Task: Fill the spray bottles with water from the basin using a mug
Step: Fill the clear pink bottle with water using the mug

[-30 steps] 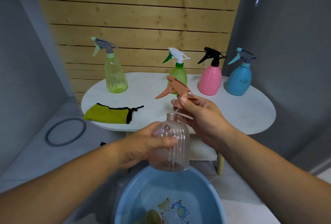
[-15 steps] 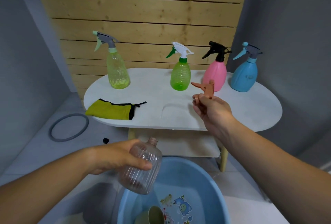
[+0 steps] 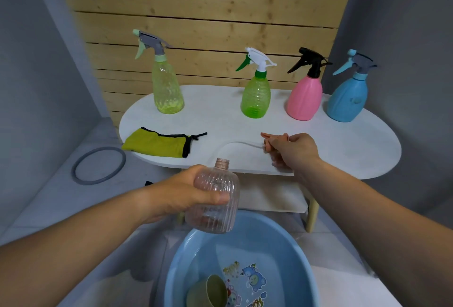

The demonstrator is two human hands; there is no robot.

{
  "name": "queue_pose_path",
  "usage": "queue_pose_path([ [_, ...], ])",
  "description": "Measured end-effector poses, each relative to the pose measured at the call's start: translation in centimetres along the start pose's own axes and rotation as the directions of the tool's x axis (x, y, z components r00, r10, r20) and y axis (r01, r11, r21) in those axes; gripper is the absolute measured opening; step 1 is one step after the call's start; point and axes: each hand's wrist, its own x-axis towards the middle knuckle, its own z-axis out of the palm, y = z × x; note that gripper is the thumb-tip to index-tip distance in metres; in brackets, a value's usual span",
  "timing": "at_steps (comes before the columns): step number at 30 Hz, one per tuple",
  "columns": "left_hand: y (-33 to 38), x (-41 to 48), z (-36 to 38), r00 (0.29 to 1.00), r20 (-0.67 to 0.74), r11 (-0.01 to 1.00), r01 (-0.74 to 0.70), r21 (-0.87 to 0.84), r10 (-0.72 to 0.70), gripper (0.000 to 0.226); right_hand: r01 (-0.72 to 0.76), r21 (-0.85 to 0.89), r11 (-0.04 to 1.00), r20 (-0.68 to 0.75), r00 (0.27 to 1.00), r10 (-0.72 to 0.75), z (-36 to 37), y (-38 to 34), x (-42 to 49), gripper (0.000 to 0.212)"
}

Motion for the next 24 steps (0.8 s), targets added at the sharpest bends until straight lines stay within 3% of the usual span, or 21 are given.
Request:
queue_pose_path([
  [2, -0.1, 0.1, -0.1, 1.000, -0.002, 1.000, -0.004, 0.003, 0.004, 0.085, 0.019, -0.057, 0.998, -0.032, 0.999, -0.021, 0.2, 0.0, 0.5, 0.012],
  [6, -0.1, 0.0, 0.0, 1.000, -0.011, 1.000, -0.004, 0.013, 0.004, 0.079, 0.086, -0.462, 0.883, -0.080, 0.987, -0.137, 0.1, 0.1, -0.1, 0.045],
  [8, -0.1, -0.2, 0.1, 1.000, -0.008, 1.000, -0.004, 0.020, 0.004, 0.078, 0.130, -0.540, 0.831, -0.041, 0.983, -0.180, -0.1, 0.1, -0.5, 0.056],
  [11, 0.0, -0.5, 0.1, 1.000, 0.017, 0.999, -0.020, 0.044, 0.019, 0.078, 0.194, -0.523, 0.830, -0.034, 0.968, -0.248, -0.6, -0.1, -1.5, 0.045],
  [14, -0.4, -1.0, 0.0, 0.999, 0.029, 0.994, -0.030, 0.102, 0.027, 0.081, 0.411, -0.438, 0.800, 0.006, 0.891, -0.455, -0.7, 0.1, -3.7, 0.021],
  [17, -1.9, -1.4, 0.4, 1.000, 0.022, 0.976, -0.024, 0.215, 0.020, 0.088, 0.597, -0.394, 0.699, 0.244, 0.801, -0.546, -0.6, 1.1, -6.1, 0.015],
  [20, -4.2, -1.3, 0.8, 1.000, -0.010, 0.970, 0.002, 0.242, 0.000, 0.092, 0.577, -0.395, 0.715, 0.461, 0.797, -0.390, -0.4, 3.0, -7.1, 0.025],
  [24, -8.3, -0.8, 1.6, 0.997, -0.061, 0.947, 0.058, 0.316, -0.041, 0.083, 0.333, -0.471, 0.817, 0.574, 0.819, -0.003, 0.9, 9.1, -6.7, 0.028],
])
